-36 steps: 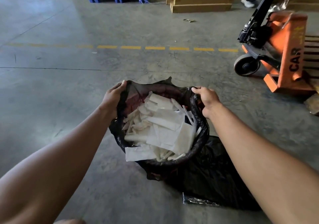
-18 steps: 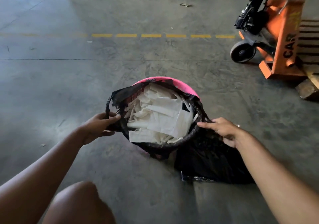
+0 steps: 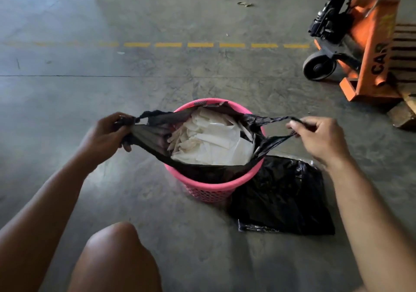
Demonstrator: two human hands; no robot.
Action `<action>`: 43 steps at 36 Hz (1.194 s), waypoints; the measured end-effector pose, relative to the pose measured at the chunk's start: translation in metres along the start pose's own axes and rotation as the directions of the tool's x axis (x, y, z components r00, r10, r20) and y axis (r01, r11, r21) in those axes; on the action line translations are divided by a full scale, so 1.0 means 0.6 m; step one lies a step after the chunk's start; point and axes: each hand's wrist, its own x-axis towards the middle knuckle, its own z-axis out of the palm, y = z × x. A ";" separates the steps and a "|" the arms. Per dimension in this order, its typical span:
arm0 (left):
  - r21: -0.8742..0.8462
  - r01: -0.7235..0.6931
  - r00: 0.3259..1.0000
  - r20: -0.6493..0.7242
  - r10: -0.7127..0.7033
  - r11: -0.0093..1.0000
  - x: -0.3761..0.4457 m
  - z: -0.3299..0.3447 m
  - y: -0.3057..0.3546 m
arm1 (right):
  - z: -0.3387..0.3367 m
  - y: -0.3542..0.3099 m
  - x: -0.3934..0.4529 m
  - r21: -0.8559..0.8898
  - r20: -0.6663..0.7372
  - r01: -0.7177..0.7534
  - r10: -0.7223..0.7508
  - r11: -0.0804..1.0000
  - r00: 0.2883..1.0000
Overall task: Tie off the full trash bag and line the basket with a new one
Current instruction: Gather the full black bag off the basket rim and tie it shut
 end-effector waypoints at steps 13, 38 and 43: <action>-0.697 0.073 0.997 0.076 -0.027 0.713 0.080 0.089 0.107 | 0.059 -0.099 0.041 0.561 0.008 -0.085 0.097 0.823 0.995; -0.332 -0.101 0.884 0.402 0.237 0.938 0.094 0.309 0.132 | 0.115 -0.160 0.056 -0.146 0.141 0.570 -0.553 0.809 0.821; -0.308 -0.107 0.854 0.459 0.246 0.945 0.102 0.305 0.125 | 0.140 -0.128 0.051 0.004 0.243 0.554 -0.538 0.832 0.807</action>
